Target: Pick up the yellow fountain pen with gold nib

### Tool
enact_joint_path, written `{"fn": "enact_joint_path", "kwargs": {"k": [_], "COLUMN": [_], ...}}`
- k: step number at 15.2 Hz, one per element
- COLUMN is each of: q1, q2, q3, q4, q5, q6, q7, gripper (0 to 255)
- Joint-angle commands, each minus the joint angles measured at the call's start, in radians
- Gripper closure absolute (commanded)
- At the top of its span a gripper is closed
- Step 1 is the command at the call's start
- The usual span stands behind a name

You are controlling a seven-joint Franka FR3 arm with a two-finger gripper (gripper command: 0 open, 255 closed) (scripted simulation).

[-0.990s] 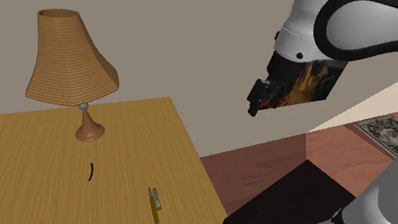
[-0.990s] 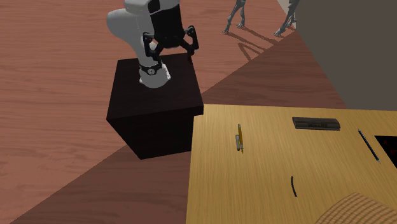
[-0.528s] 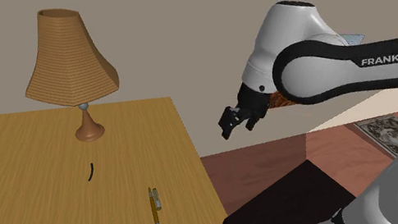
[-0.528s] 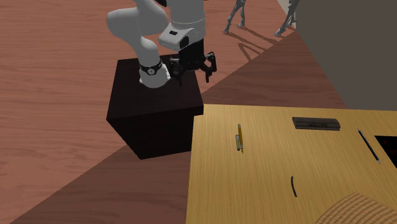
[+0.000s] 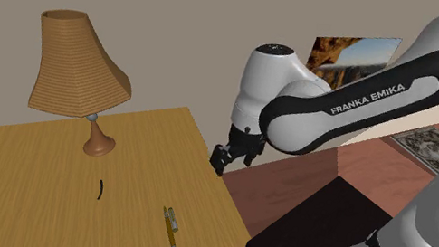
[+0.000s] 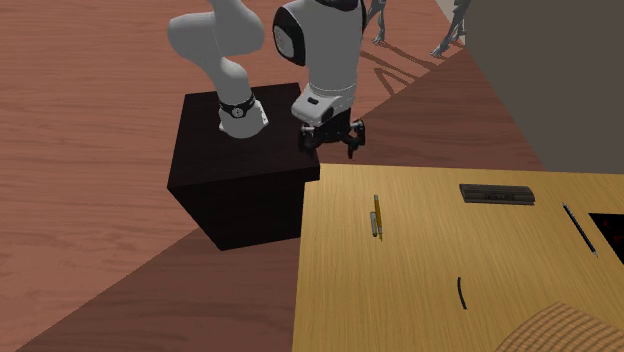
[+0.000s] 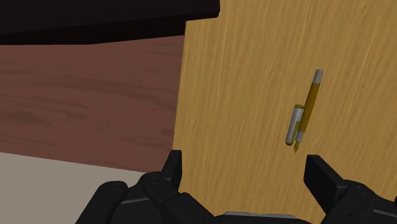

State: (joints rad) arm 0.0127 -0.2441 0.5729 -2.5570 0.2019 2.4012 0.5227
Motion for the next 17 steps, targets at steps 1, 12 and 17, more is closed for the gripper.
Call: {"fn": "enact_joint_path", "kwargs": {"k": [1,12,17], "q1": [-0.019,0.124,0.255], "q2": [0.097,0.633,0.833], "q3": [0.046,-0.046,-0.148], "q4": [0.025,0.273,0.438], "q5": [-0.057,-0.587,-0.683], "q6": [0.065,0.234,0.251], "q7": [0.085,0.622,0.744], "gripper": [0,0,0]}}
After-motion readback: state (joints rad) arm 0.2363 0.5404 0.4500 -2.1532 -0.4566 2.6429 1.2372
